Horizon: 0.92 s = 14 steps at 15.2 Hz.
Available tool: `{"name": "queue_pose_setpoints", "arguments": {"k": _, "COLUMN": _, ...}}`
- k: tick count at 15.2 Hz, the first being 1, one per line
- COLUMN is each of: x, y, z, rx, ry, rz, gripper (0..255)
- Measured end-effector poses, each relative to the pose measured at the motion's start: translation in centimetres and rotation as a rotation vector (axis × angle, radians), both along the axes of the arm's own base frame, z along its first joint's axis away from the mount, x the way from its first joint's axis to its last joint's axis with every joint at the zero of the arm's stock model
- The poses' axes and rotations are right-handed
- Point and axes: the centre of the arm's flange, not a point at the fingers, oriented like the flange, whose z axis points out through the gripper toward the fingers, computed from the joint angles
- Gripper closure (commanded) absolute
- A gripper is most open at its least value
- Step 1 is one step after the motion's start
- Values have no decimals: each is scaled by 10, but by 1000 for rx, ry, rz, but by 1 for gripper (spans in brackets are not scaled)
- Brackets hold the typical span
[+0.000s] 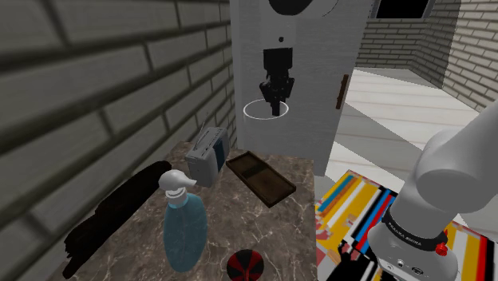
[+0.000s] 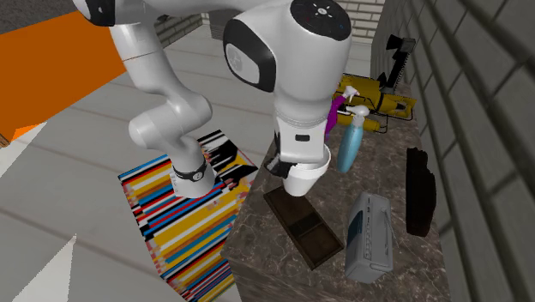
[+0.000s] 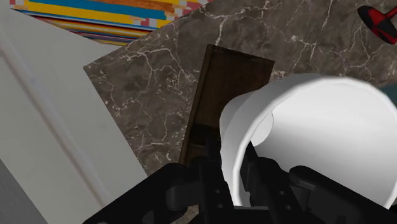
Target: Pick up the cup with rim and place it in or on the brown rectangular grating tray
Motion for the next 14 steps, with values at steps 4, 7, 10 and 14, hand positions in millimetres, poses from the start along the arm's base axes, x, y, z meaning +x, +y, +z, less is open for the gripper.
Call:
{"name": "queue_pose_setpoints", "arguments": {"k": 4, "x": 36, "y": -7, "z": 2, "rx": 0, "ry": 0, "rz": 0, "gripper": 255}}
{"name": "queue_pose_setpoints", "arguments": {"k": 7, "x": 38, "y": -8, "z": -12, "rx": 0, "ry": 0, "rz": 0, "gripper": 255}}
{"name": "queue_pose_setpoints", "arguments": {"k": 10, "x": 37, "y": -8, "z": -26, "rx": 0, "ry": 0, "rz": 0, "gripper": 255}}
{"name": "queue_pose_setpoints", "arguments": {"k": 14, "x": 37, "y": -8, "z": -48, "rx": 0, "ry": 0, "rz": 0, "gripper": 255}}
